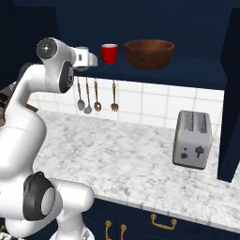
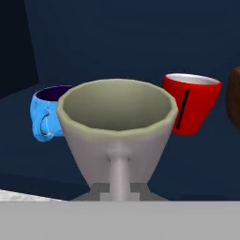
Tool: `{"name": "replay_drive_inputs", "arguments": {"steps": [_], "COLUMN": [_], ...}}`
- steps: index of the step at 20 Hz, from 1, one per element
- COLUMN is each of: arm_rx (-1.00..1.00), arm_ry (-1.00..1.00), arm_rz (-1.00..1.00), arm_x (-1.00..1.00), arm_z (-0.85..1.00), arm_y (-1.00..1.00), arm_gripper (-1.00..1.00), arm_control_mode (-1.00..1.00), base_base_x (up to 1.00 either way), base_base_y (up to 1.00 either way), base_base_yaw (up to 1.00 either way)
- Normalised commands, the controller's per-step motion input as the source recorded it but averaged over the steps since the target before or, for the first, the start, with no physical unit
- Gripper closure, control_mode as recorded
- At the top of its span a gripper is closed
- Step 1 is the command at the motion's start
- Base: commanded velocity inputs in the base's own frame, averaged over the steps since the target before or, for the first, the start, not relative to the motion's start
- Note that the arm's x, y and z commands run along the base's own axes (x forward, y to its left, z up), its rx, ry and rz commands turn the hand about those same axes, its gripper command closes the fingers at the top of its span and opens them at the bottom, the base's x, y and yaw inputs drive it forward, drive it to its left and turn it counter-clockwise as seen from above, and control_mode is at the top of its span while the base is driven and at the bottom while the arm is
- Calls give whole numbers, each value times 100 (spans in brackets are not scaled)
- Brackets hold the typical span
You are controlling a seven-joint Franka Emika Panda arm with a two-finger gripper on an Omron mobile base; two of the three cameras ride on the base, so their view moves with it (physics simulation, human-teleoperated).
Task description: Gather all objects into one cabinet and sort the glasses and bowls to opposite sides.
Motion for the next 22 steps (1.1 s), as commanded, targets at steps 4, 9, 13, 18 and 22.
{"name": "replay_drive_inputs", "arguments": {"steps": [4,9,13,18,22], "arm_rx": [0,0,0,0,0], "arm_ry": [0,0,0,0,0], "arm_rz": [0,1,2,4,4], "arm_x": [48,35,36,24,21], "arm_z": [0,-1,0,-4,-6], "arm_y": [0,3,9,19,14], "arm_gripper": [100,100,100,100,-100], "arm_control_mode": [-100,-100,-100,-100,-100], "base_base_x": [0,0,0,0,0], "base_base_y": [0,0,0,0,0], "base_base_yaw": [0,0,0,0,0]}}
